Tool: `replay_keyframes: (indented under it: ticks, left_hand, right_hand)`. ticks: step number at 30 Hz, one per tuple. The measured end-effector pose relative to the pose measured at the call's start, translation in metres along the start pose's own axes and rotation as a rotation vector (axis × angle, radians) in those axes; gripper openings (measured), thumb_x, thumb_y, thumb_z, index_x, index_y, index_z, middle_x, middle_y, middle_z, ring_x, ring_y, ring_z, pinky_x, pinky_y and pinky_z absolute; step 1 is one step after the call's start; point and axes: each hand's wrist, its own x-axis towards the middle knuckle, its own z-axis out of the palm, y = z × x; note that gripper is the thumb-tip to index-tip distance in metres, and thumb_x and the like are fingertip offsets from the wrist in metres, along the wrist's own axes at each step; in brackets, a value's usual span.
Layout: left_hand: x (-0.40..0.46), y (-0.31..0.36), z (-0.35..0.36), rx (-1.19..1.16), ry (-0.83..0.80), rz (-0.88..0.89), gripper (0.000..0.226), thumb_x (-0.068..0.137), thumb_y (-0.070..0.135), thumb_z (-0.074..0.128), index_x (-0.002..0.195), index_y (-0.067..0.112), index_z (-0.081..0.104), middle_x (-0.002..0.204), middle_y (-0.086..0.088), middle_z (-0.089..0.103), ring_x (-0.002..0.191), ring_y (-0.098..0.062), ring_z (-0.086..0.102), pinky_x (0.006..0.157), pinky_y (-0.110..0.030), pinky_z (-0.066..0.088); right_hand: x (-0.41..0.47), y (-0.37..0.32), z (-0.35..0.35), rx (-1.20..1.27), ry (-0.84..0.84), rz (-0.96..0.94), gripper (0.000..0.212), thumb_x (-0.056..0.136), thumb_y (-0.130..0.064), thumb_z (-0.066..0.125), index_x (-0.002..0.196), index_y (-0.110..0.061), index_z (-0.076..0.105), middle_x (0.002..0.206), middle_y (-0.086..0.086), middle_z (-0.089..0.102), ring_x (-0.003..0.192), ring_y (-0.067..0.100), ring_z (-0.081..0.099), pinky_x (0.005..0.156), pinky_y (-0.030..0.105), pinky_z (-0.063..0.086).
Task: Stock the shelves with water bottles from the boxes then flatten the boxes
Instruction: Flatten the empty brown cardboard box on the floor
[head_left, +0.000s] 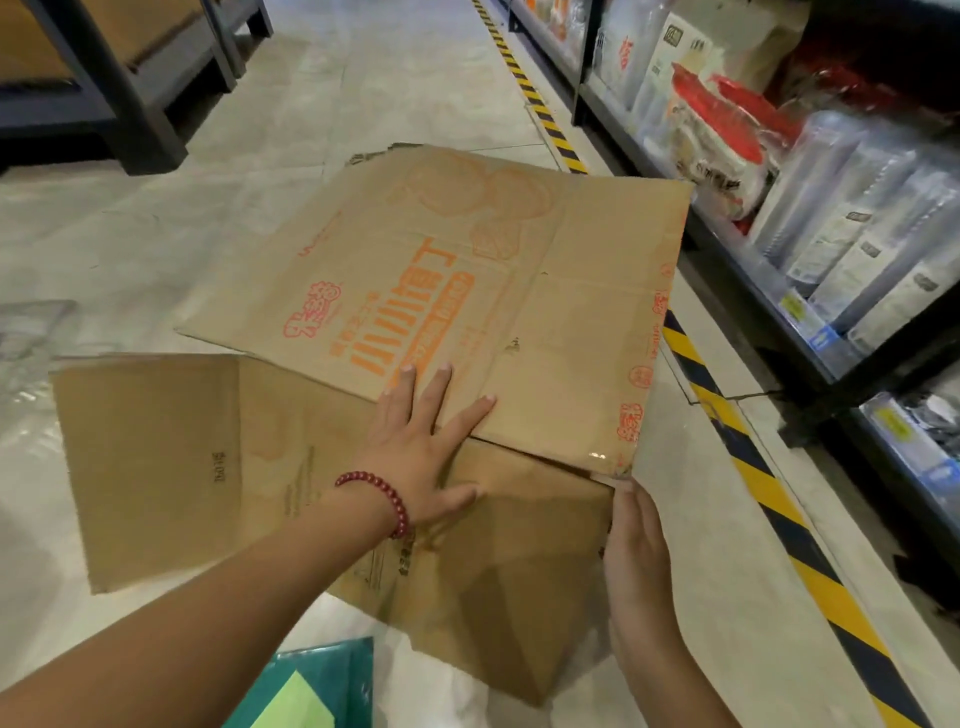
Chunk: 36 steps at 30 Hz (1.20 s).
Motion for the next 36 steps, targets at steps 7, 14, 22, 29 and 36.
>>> replay_keyframes:
  ticks: [7, 14, 22, 29, 36]
  left_hand:
    - [0.009, -0.007, 0.089, -0.003, -0.255, -0.029, 0.088, 0.086, 0.063, 0.047, 0.148, 0.038, -0.011, 0.158, -0.001, -0.014, 0.146, -0.028, -0.009, 0.118, -0.046, 0.008]
    - [-0.021, -0.018, 0.18, 0.007, -0.47, -0.054, 0.106, 0.071, 0.08, 0.049, 0.147, 0.04, -0.015, 0.157, -0.002, -0.022, 0.145, -0.028, -0.014, 0.117, -0.048, 0.005]
    - [-0.027, -0.028, 0.196, -0.087, -0.427, -0.041, 0.11, 0.068, 0.08, 0.053, 0.142, 0.047, -0.02, 0.153, 0.006, -0.03, 0.143, -0.022, -0.021, 0.117, -0.05, 0.002]
    - [-0.04, -0.034, 0.202, -0.137, -0.401, -0.09, 0.106, 0.07, 0.082, 0.046, 0.142, 0.045, -0.022, 0.145, 0.009, -0.037, 0.143, -0.021, -0.023, 0.118, -0.048, -0.001]
    - [-0.05, -0.036, 0.201, -0.16, -0.397, -0.123, 0.107, 0.062, 0.088, 0.034, 0.145, 0.042, -0.016, 0.144, 0.013, -0.033, 0.143, -0.02, -0.02, 0.117, -0.044, 0.001]
  right_hand:
    - [0.073, 0.05, 0.02, -0.339, -0.025, 0.092, 0.053, 0.096, -0.032, 0.045, 0.143, -0.012, 0.032, 0.137, 0.011, 0.049, 0.122, 0.031, 0.048, 0.098, 0.039, 0.042]
    - [0.098, 0.114, 0.036, -0.582, -0.084, 0.324, 0.064, 0.084, -0.034, 0.06, 0.136, -0.003, 0.038, 0.134, 0.017, 0.049, 0.118, 0.033, 0.051, 0.088, 0.03, 0.044]
    - [0.096, 0.14, 0.038, -0.686, -0.037, 0.368, 0.057, 0.075, -0.032, 0.07, 0.119, -0.003, 0.049, 0.119, 0.016, 0.057, 0.106, 0.034, 0.057, 0.083, 0.033, 0.049]
    - [0.085, 0.149, 0.042, -0.352, -0.03, 0.393, 0.032, 0.075, -0.006, 0.069, 0.106, 0.0, 0.063, 0.098, 0.015, 0.068, 0.09, 0.033, 0.065, 0.084, 0.044, 0.055]
    - [0.083, 0.16, 0.049, -0.293, -0.128, 0.304, 0.051, 0.083, 0.004, 0.061, 0.128, -0.007, 0.041, 0.12, 0.011, 0.056, 0.107, 0.029, 0.055, 0.09, 0.039, 0.05]
